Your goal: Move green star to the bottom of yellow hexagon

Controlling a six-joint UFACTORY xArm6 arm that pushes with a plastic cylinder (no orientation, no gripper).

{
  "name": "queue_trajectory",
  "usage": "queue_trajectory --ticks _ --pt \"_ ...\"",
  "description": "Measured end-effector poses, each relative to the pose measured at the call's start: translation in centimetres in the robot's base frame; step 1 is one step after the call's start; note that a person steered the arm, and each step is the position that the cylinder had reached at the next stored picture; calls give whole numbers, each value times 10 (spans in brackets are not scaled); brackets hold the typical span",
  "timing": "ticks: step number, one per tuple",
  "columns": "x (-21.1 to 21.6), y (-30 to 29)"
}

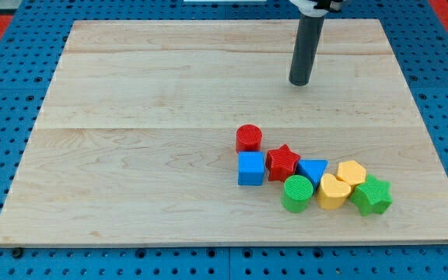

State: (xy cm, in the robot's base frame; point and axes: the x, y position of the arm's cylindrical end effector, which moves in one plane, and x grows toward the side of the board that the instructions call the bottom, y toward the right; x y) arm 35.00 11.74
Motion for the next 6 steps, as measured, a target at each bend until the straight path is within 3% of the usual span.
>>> queue_trajectory --ticks 2,3,4,5,6 --pt "1 1" --pt "-8 43" --pt "10 145" --pt "69 207" --pt "136 228"
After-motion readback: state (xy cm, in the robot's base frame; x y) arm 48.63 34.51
